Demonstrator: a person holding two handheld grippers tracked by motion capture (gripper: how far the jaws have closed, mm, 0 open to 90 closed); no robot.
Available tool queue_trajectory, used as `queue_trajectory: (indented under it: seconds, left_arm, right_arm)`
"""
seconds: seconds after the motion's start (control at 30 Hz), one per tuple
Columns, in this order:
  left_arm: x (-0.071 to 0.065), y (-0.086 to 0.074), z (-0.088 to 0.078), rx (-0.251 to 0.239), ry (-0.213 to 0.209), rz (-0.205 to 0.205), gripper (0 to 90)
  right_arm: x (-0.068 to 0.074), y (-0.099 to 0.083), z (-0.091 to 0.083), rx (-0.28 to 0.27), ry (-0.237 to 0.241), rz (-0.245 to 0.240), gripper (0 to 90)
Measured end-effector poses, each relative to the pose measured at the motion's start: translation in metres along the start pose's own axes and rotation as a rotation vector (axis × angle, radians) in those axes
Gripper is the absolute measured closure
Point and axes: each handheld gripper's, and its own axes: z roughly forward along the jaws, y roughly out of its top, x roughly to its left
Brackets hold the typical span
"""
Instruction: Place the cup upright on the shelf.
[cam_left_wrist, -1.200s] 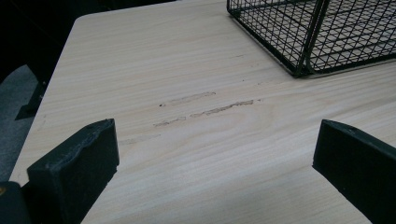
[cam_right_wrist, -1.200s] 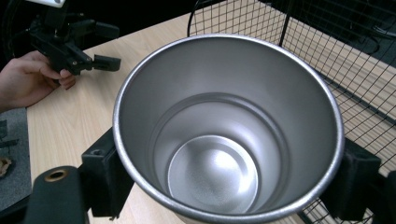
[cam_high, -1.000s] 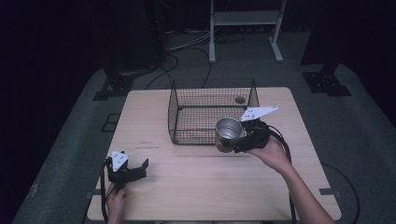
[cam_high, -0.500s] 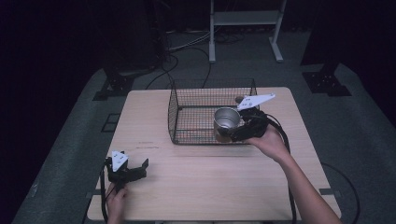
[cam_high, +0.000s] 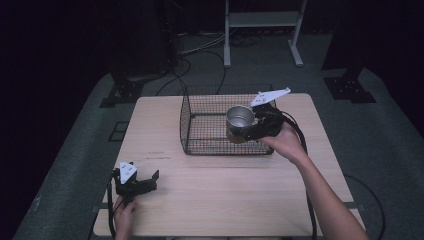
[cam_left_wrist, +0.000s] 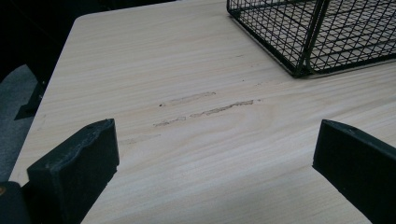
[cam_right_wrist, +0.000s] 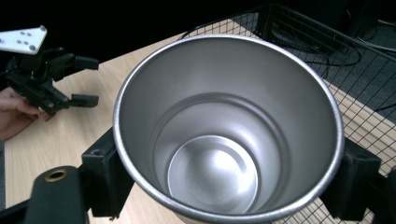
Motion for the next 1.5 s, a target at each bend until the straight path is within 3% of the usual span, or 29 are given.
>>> queue_trajectory:
  seconds: [0.73, 1.23, 1.5]
  left_arm:
    - [0.000, 0.000, 0.000, -0.001, 0.002, -0.002, 0.0]
    - [-0.001, 0.000, 0.001, -0.005, 0.000, -0.007, 0.0]
    - [0.000, 0.000, 0.001, -0.004, 0.000, -0.004, 0.0]
  right_arm:
    - [-0.018, 0.033, 0.028, 0.040, -0.024, 0.004, 17.9]
    - [-0.035, 0.039, 0.052, 0.047, -0.030, 0.048, 17.9]
    - [-0.047, 0.034, 0.072, 0.082, -0.044, 0.078, 17.9]
